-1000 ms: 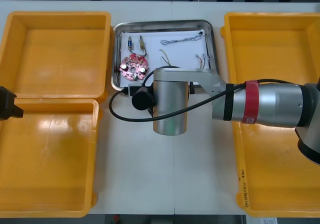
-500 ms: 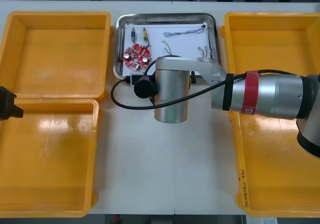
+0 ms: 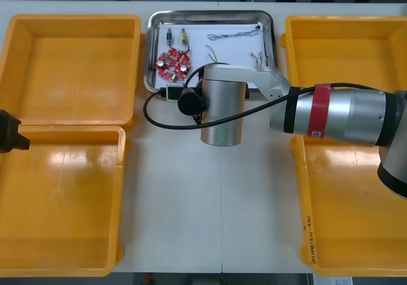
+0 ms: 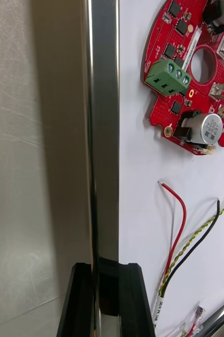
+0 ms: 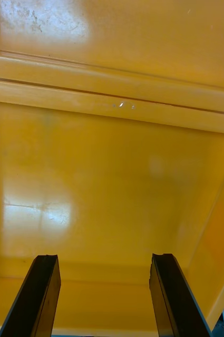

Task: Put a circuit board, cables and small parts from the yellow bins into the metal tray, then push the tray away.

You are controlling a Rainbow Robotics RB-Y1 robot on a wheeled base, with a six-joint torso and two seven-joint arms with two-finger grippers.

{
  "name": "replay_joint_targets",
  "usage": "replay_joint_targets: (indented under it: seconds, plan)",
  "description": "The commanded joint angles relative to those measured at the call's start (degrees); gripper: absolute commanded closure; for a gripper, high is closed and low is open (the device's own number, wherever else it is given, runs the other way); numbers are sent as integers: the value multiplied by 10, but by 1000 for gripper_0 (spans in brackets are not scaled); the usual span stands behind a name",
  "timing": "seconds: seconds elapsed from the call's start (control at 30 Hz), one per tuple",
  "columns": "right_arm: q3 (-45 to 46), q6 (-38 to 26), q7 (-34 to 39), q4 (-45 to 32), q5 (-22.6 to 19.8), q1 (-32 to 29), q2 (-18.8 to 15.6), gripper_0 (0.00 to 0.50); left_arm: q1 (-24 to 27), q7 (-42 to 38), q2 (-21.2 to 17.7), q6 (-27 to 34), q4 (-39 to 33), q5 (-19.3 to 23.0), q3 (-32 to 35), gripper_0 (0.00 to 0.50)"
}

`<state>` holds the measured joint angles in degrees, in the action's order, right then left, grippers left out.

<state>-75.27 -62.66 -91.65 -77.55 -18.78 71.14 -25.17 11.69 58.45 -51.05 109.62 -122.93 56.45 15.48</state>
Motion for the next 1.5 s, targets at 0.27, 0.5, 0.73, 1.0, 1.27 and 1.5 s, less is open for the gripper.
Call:
replay_joint_targets:
  seconds: [0.27,0.5,0.73,1.0,1.27,1.5]
  plan:
    - [0,21,-13,12,-5,33,-5,500,-9,50,-26,4,-16,-5,17,0]
    - [0,21,-13,10,-6,37,-5,11,-9,50,-26,4,-16,-5,17,0]
    - [14,6,-21,0,-55,50,-5,0,-9,50,-26,4,-16,-5,17,0]
    - [79,-113,-34,-70,-115,49,-5,0,-9,50,-26,4,-16,-5,17,0]
    - [159,-238,-27,-175,-154,7,-5,0,-9,50,-26,4,-16,-5,17,0]
    - [278,-355,-14,-293,-156,-90,-4,0,-9,50,-26,4,-16,-5,17,0]
